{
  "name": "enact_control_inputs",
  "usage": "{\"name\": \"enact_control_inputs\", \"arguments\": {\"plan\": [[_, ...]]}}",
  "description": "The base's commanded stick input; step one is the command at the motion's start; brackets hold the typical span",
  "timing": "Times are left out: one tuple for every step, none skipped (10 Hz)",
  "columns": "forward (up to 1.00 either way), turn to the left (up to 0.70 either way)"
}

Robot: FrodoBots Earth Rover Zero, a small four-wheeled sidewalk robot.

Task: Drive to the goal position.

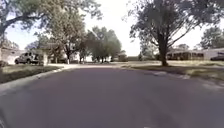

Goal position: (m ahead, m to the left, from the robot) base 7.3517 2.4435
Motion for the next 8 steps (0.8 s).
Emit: {"name": "enact_control_inputs", "arguments": {"plan": [[1.00, 0.00], [1.00, 0.00], [1.00, 0.00], [1.00, 0.00], [1.00, 0.00], [1.00, 0.00], [1.00, 0.00], [1.00, 0.00]]}}
